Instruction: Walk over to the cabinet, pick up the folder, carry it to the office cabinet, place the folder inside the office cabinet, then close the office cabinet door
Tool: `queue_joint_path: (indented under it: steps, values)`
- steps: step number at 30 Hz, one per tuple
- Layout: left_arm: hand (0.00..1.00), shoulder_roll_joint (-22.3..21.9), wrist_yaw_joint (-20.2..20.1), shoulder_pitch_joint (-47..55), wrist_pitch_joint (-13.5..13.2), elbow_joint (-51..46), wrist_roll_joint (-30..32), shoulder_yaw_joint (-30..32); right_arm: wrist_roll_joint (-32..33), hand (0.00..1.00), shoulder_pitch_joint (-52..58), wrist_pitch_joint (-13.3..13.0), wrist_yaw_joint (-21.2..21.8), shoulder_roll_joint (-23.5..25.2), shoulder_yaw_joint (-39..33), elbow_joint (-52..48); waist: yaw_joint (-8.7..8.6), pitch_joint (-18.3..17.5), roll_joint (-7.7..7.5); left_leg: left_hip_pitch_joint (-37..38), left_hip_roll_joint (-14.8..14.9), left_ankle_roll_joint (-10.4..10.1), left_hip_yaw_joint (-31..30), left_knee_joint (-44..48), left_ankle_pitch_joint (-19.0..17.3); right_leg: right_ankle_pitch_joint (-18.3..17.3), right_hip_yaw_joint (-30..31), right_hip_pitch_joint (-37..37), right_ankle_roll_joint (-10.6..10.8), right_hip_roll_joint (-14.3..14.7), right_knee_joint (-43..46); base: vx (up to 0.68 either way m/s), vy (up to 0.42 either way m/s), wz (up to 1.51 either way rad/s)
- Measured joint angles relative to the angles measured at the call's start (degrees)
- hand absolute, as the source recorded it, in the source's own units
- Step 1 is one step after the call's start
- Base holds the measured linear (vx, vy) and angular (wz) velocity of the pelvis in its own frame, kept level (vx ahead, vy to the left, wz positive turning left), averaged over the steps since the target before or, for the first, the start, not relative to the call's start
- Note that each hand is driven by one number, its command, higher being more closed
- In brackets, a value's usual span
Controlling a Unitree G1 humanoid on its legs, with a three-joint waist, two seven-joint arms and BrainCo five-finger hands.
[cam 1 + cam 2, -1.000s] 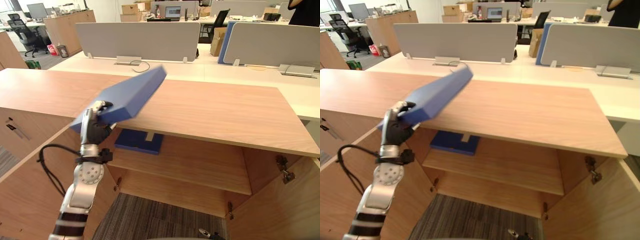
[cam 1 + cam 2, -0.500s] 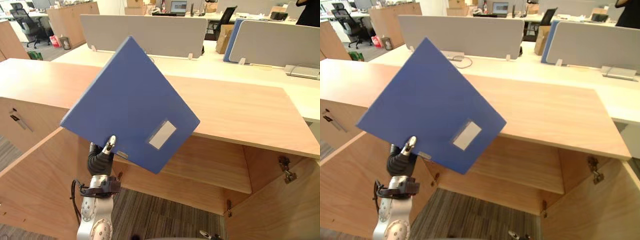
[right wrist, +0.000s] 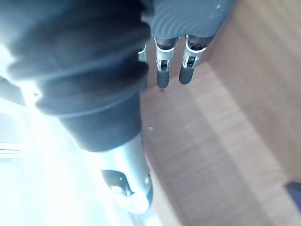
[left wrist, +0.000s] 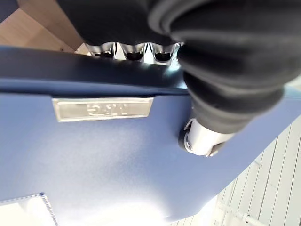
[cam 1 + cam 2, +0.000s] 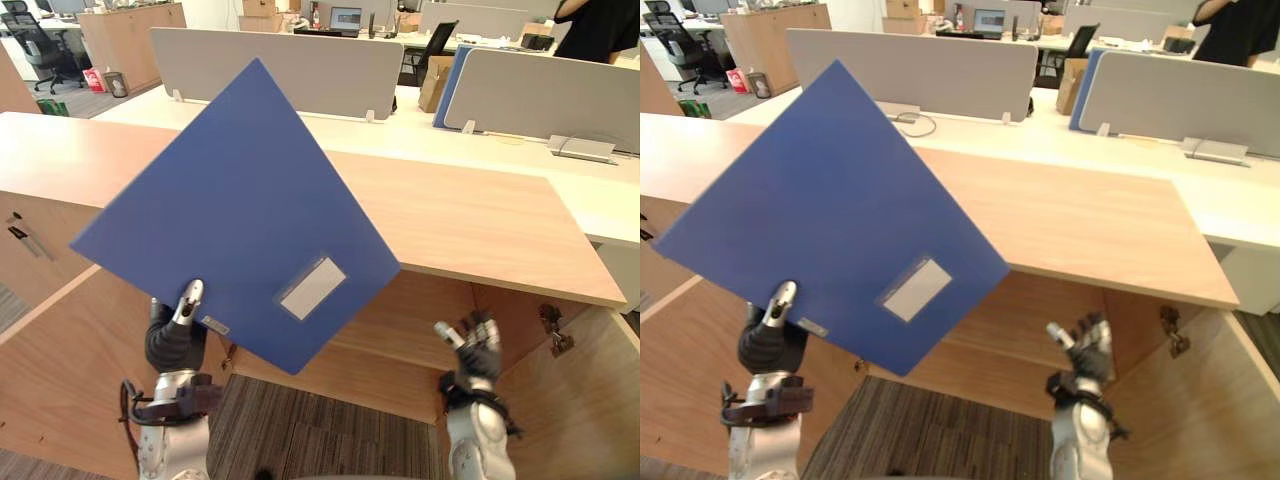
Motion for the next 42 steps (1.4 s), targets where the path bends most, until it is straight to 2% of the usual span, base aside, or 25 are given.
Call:
queue_joint_path:
  steps: [2, 6, 10, 14, 17, 19, 22, 24, 27, 30, 38, 39, 42]
  values:
    - [1.0, 1.4, -0.2, -0.7, 0.4, -1.0, 2.4, 1.8, 3.4, 0.0, -1.2, -1.9, 0.0, -0.1, -2.0, -2.8, -0.16, -0.1, -0.09, 0.0, -0.1, 0.3, 0.2, 0.0, 0.1, 0.3, 0.3, -0.1, 0.0, -0.1, -0.4, 0.0, 0.023, -0.09]
    - [1.0, 3.9, -2.0, -4.1, 0.5, -1.3, 6.0, 4.1, 8.1, 0.0, -3.5, -3.1, 2.0, -2.5, -3.2, -7.1, -0.33, -0.1, 0.23, 0.0, -0.4, 0.4, 0.2, 0.3, 0.2, 0.3, 0.4, -0.1, -0.1, -0.1, -0.3, 0.01, 0.01, -0.03]
    - [1.0, 5.2, -3.3, -7.2, 0.5, -1.6, 9.0, 5.8, 13.3, 0.0, -6.4, -4.0, 6.0, -5.8, -3.0, -10.8, -0.51, 0.0, 0.75, 0.0, -0.3, 0.4, 0.2, 0.3, 0.2, 0.4, 0.5, -0.1, -0.1, 0.1, -0.3, 0.0, 0.0, 0.0]
    - [1.0, 6.9, -3.8, -8.8, 0.4, -1.5, 11.4, 6.6, 19.2, 0.0, -8.0, -4.0, 10.7, -9.7, 0.6, -13.3, -0.56, 0.4, 1.48, 0.1, -0.3, 0.4, 0.2, 0.3, 0.2, 0.4, 0.5, 0.0, -0.1, 0.0, -0.2, -0.01, 0.002, 0.0]
    - [1.0, 9.6, -4.0, -9.6, 0.4, -1.5, 12.2, 6.6, 25.1, 0.0, -9.7, -4.0, 13.3, -13.8, 7.1, -13.2, -0.62, 0.5, 2.01, 0.1, -0.3, 0.4, 0.2, 0.2, 0.2, 0.4, 0.5, -0.1, -0.1, 0.0, -0.1, -0.04, 0.009, 0.0]
    - [1.0, 12.8, -5.1, -10.5, 0.4, -1.5, 14.0, 6.5, 29.8, 0.0, -12.4, -2.7, 16.8, -19.0, 14.8, -12.9, -0.52, 0.5, 2.1, 0.2, -0.3, 0.4, 0.1, 0.1, 0.2, 0.3, 0.5, -0.1, -0.1, 0.1, 0.0, -0.04, 0.008, 0.01]
    - [1.0, 16.5, -6.4, -12.0, 0.4, -1.5, 14.0, 6.0, 33.4, 0.0, -16.0, -0.2, 20.6, -23.2, 21.5, -12.4, -0.11, 0.5, 2.1, 0.2, -0.3, 0.5, 0.1, 0.1, 0.3, 0.4, 0.5, -0.1, -0.1, 0.0, 0.1, -0.01, 0.003, 0.0]
    - [1.0, 18.4, -6.8, -12.4, 0.3, -1.5, 14.1, 6.0, 35.5, 0.0, -17.4, 1.4, 22.7, -25.9, 25.0, -12.0, 0.15, 0.5, 2.07, 0.2, -0.4, 0.6, 0.1, 0.0, 0.4, 0.4, 0.5, -0.1, -0.1, -0.1, 0.2, 0.0, 0.0, 0.0]
    - [1.0, 21.8, -8.1, -13.1, 0.3, -1.5, 15.2, 5.8, 36.1, 0.0, -21.1, 4.1, 26.5, -33.1, 32.5, -12.0, 0.21, 0.5, 2.06, 0.2, -0.5, 0.7, -0.1, 0.0, 0.5, 0.4, 0.4, -0.1, -0.1, -0.2, 0.4, 0.0, 0.0, 0.0]
    - [1.0, 23.6, -8.7, -13.4, -0.3, -1.4, 15.1, 5.4, 37.0, 0.0, -22.8, 5.4, 28.5, -39.4, 35.7, -12.1, 0.56, 0.5, 2.07, 0.2, -0.6, 0.8, -0.3, 0.0, 0.7, 0.3, 0.4, -0.1, -0.1, -0.2, 0.7, 0.0, 0.001, 0.04]
    - [1.0, 28.9, -9.0, -14.7, -2.8, -0.3, 12.2, 4.8, 42.2, 0.0, -32.7, 7.9, 29.4, -52.9, 48.2, -11.4, 1.36, 0.4, 2.22, 0.0, -0.3, 0.6, -0.3, 0.0, 1.2, 0.4, 0.4, -0.7, -0.3, 0.1, 0.9, -0.03, 0.003, -0.01]
    - [1.0, 29.6, -9.0, -15.2, -3.0, -0.3, 11.5, 4.6, 42.3, 1.0, -33.8, 7.9, 29.9, -54.2, 48.5, -11.5, 1.59, 0.3, 2.19, -0.1, -0.2, 0.5, -0.3, 0.0, 1.3, 0.5, 0.4, -0.8, -0.3, 0.2, 0.9, -0.03, 0.0, 0.0]
    - [1.0, 30.1, -8.7, -16.0, -4.0, -0.3, 10.9, 4.5, 42.3, 1.0, -36.0, 7.9, 30.7, -56.0, 48.7, -11.5, 1.89, -0.1, 2.3, -0.9, 0.1, 0.4, -0.4, 0.0, 1.5, 0.8, 0.4, -1.5, -0.5, 0.4, 0.9, -0.01, 0.0, 0.0]
